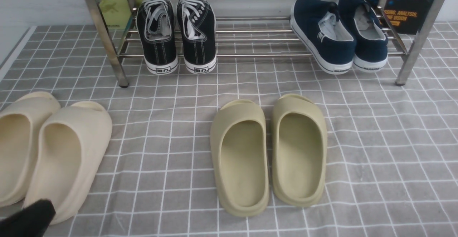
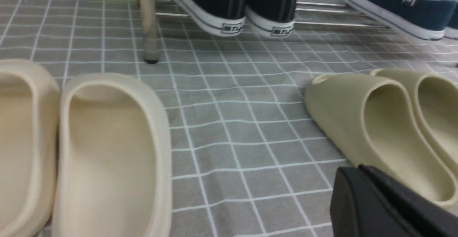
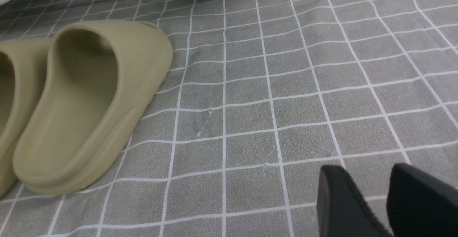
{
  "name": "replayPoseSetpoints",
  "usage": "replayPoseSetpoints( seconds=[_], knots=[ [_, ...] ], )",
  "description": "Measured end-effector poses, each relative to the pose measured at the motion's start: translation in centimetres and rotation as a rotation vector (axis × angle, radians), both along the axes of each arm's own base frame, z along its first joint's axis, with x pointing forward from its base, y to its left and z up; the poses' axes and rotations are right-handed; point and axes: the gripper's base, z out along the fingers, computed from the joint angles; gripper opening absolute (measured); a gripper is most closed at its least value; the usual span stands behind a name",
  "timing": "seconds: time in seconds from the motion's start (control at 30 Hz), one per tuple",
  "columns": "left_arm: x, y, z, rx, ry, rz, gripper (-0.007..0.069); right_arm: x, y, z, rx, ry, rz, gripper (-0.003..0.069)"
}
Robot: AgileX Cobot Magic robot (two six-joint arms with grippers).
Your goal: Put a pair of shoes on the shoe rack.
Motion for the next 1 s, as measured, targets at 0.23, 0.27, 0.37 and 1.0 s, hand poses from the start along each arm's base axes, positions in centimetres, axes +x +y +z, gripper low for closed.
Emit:
replayPoseSetpoints(
  seconds=[0.23,0.27,0.37,1.0],
  knots=[
    [0.4,0.6,-5.1,-0.005,0.116,0.131,-0.0013,0.0,0.0,0.0,0.000,0.000,0.000,0.0239],
    [0.4,0.6,-5.1,-0.004,0.118,0.131,-0.0013,0.0,0.0,0.0,0.000,0.000,0.000,0.0239],
    [0.3,0.6,-5.4,0.010,0.138,0.129,-0.0013,0.0,0.0,0.0,0.000,0.000,-0.001,0.0239],
    [0.4,0.6,-5.3,0.012,0.125,0.128,-0.0013,0.0,0.0,0.0,0.000,0.000,-0.001,0.0239]
  ],
)
